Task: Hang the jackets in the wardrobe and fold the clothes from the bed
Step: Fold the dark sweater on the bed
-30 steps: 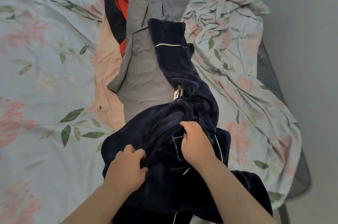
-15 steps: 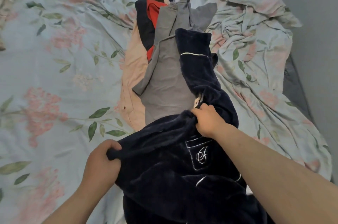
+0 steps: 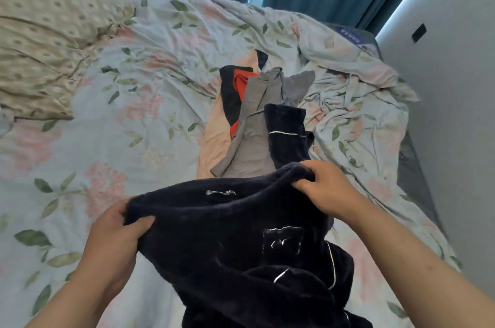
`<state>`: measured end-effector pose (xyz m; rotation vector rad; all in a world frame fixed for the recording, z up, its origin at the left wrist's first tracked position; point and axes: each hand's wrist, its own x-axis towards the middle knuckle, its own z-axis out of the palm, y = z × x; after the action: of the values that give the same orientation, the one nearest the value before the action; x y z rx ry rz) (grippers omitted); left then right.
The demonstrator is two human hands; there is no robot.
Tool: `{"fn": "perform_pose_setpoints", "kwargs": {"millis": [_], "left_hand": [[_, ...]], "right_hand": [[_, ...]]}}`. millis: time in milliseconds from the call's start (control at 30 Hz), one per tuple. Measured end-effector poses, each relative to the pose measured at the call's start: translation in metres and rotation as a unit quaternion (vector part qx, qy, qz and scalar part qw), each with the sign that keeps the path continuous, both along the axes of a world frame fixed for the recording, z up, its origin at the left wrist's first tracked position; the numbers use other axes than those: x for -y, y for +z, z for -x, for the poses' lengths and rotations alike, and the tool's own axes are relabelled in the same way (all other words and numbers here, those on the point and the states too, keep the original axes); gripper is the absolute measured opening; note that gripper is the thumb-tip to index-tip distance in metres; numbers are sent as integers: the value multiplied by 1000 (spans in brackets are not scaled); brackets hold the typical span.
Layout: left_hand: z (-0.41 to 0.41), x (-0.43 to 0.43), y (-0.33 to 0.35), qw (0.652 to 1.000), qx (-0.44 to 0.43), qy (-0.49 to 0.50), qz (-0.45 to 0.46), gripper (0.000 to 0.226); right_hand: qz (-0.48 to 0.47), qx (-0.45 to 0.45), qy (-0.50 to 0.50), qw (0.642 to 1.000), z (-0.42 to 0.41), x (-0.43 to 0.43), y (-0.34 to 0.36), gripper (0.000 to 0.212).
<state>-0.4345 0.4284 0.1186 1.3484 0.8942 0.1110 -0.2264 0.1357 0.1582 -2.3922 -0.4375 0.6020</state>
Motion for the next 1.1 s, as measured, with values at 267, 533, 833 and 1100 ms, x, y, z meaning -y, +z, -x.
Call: {"fn": "perform_pose_setpoints", "kwargs": {"millis": [267, 533, 833, 1100], "left_hand": [[-17, -53, 150, 985, 60, -30, -156, 50], [19, -116, 330, 935, 125, -73, -323, 35], [106, -197, 508, 844, 97, 14, -527, 52], [154, -230, 625, 713, 87, 156, -678, 25]], "right_hand": [[52, 44, 83, 994, 5, -27, 169, 22], [-16, 201, 145, 969, 15, -79, 336, 22], [-122, 302, 185, 927, 47, -171, 495, 13], [-181, 409, 189, 874, 78, -220, 611, 21]]}}
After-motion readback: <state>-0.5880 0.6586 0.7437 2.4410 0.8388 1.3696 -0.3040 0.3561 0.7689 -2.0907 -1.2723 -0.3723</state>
